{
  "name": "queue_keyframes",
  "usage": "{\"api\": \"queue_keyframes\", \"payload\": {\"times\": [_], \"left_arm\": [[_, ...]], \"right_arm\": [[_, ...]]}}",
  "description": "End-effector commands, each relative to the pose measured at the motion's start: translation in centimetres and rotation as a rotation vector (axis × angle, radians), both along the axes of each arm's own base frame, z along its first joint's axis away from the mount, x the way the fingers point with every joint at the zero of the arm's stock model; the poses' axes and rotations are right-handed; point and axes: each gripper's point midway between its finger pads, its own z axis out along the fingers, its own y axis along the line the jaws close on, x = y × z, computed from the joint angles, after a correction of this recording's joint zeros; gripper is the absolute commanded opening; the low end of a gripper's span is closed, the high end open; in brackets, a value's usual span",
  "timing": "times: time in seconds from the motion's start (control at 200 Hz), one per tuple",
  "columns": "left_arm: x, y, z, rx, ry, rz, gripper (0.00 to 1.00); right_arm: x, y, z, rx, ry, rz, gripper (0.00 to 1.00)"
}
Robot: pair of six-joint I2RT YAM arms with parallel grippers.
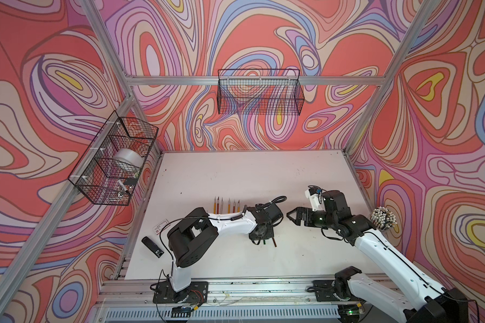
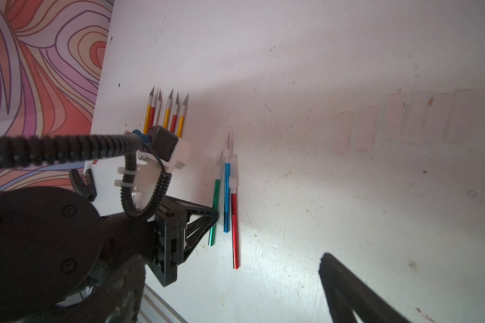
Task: Remove protective caps from carving knives
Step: Pick up the carving knife from the center of the board.
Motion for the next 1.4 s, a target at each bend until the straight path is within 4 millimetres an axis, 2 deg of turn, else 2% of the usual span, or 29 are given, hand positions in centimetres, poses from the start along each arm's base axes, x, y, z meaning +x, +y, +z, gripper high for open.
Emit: {"api": "queue_keyframes", "payload": {"times": [0.0,0.26,0.531,0.791,0.911,1.127,1.217,1.392], "left_arm": [[-0.7,2.9,-0.4,0.144,0.014,-0.021,0.16],[-0.9,6.3,-1.0,0.295,0.045,-0.059,0.15],[-0.5,7.0,-1.0,0.311,0.044,-0.078,0.14],[0.1,6.0,-0.1,0.244,0.005,-0.101,0.09],[0.4,5.0,0.8,0.189,-0.015,-0.125,0.08],[0.6,1.7,3.0,-0.035,-0.088,-0.195,0.06],[0.5,0.6,4.1,-0.124,-0.124,-0.227,0.06],[0.1,-0.8,6.3,-0.271,-0.203,-0.298,0.06]], "right_arm": [[0.4,-0.2,0.3,-0.012,-0.011,-0.006,0.98],[0.7,-0.1,0.3,-0.015,-0.003,-0.006,0.98],[1.2,0.0,-0.1,-0.007,0.023,-0.025,0.98],[1.8,0.3,0.2,0.026,0.026,-0.055,0.98],[2.0,1.1,0.0,0.097,0.055,-0.066,0.94],[2.8,2.1,-0.5,0.193,0.095,-0.105,0.91],[3.4,2.4,-0.8,0.227,0.103,-0.13,0.88],[4.4,3.2,-1.4,0.283,0.123,-0.139,0.73]]}}
